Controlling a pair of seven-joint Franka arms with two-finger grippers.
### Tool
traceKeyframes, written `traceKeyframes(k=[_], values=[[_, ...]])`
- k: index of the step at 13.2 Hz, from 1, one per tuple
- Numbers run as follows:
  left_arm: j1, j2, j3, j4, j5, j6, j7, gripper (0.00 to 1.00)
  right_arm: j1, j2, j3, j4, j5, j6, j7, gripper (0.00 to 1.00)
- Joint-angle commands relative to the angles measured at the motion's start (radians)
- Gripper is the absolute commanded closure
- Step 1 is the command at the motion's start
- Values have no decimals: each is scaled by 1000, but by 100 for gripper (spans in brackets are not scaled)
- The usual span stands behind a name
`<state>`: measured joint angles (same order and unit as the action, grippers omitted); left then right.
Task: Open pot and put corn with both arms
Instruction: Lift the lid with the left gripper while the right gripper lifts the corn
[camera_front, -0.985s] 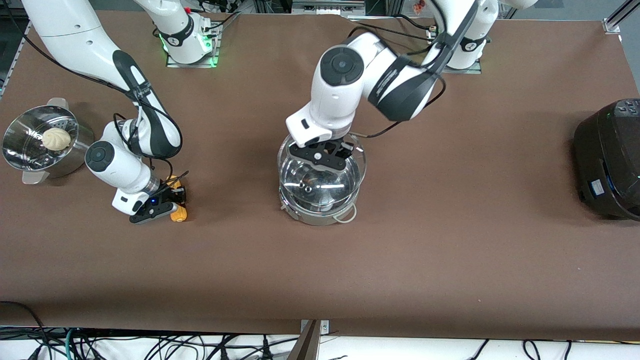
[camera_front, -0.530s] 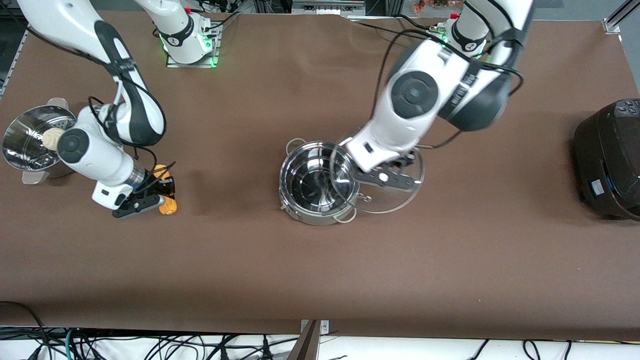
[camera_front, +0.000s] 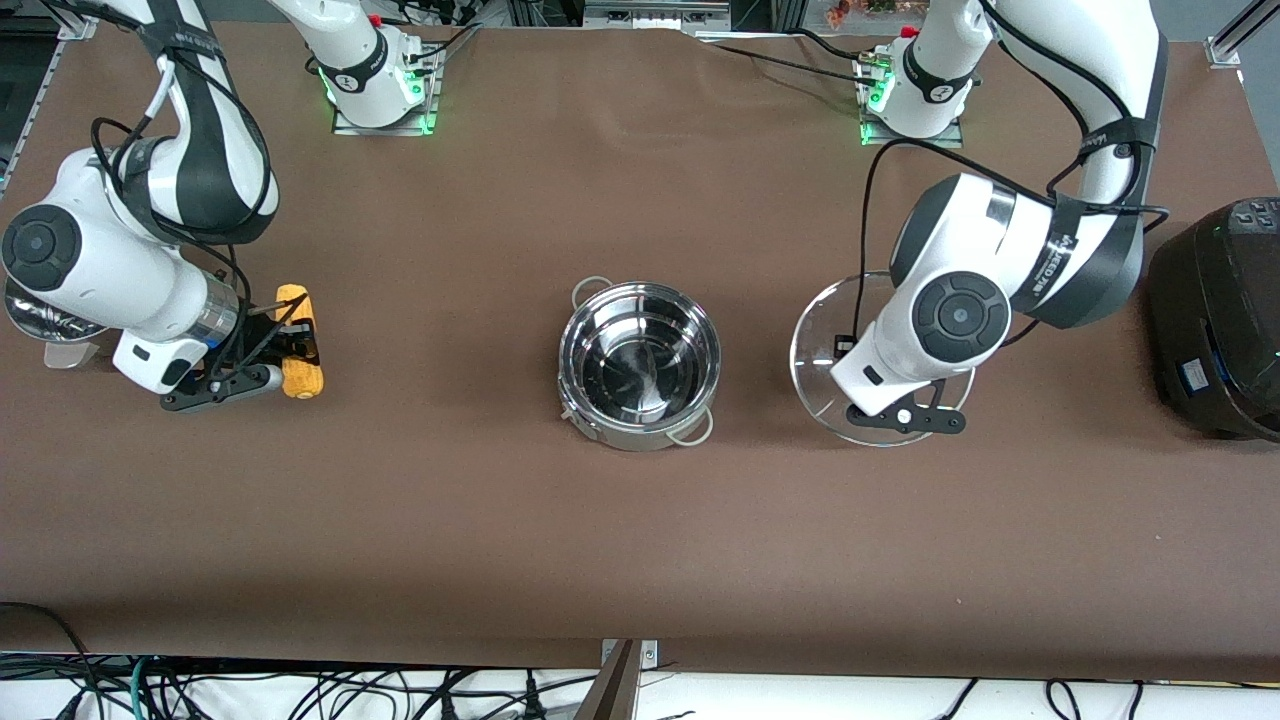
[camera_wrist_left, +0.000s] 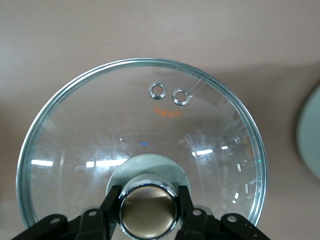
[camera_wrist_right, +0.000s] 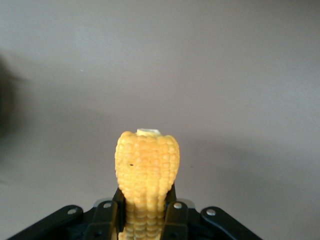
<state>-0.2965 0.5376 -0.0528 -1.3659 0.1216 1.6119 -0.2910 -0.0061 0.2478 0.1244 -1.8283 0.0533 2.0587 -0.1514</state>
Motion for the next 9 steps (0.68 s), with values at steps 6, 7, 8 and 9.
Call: traceKeyframes(k=[6,7,8,9], values=[[195,-45,-16,-342,41,369,305,94,0,-42,219,37,-39,-26,390,77],[207,-47,-16,-404,46,451,306,94,11,-41,245,46,-59,-26,461,77],[218,-48,-16,-444,46,509,309,94,41,-33,254,64,-90,-26,531,77],[227,-47,-16,-465,46,545,319,94,92,-19,254,85,-107,-28,609,77]])
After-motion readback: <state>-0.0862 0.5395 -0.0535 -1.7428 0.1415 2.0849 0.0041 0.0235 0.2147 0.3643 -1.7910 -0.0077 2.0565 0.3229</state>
